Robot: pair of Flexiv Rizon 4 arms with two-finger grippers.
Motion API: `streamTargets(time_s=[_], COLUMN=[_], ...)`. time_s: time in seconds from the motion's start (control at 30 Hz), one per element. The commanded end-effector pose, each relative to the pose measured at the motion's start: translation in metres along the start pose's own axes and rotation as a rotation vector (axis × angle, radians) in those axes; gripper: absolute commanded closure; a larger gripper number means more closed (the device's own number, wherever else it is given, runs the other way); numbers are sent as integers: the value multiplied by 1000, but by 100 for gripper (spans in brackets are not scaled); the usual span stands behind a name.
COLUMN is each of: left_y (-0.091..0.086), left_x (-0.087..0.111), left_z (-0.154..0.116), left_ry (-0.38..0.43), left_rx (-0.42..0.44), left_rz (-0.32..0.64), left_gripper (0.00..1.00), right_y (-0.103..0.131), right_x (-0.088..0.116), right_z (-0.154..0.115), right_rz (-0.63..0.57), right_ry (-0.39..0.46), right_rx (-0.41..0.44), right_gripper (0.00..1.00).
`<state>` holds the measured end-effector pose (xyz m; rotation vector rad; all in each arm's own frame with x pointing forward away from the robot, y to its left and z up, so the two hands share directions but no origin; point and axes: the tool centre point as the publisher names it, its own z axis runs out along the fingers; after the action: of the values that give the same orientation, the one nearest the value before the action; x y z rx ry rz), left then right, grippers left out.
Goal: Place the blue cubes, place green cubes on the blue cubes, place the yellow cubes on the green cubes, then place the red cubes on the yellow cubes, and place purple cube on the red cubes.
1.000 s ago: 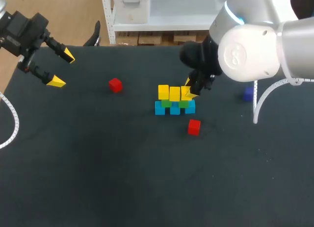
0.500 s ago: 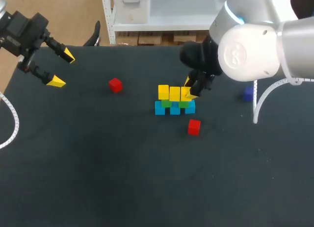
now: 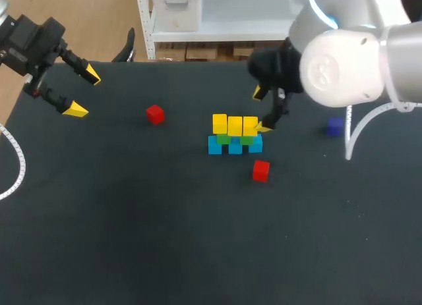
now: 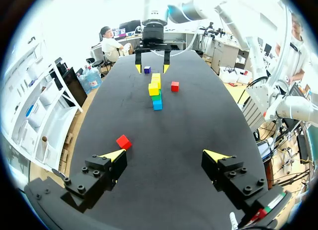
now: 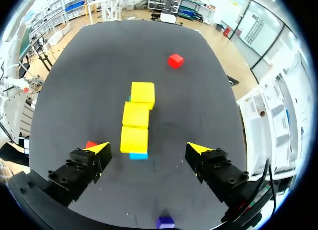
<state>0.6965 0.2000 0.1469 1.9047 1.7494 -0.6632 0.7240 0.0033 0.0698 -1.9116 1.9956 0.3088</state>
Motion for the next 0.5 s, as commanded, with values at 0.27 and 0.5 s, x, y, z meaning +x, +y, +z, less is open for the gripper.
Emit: streamTargets(time_s=[0.27,0.5], left_y=[1,1], left_x=[1,1], left_z=[0,0], left_ry=[0,0], left_rx=[2,2], left_rz=[2,2], left_gripper=[0,0], right_y=[5,9], right_x=[27,24], right_z=[-9,-4], right_rz=[31,12], right_ry=[-42,-53], right_rx=[25,17], right_gripper=[100,100])
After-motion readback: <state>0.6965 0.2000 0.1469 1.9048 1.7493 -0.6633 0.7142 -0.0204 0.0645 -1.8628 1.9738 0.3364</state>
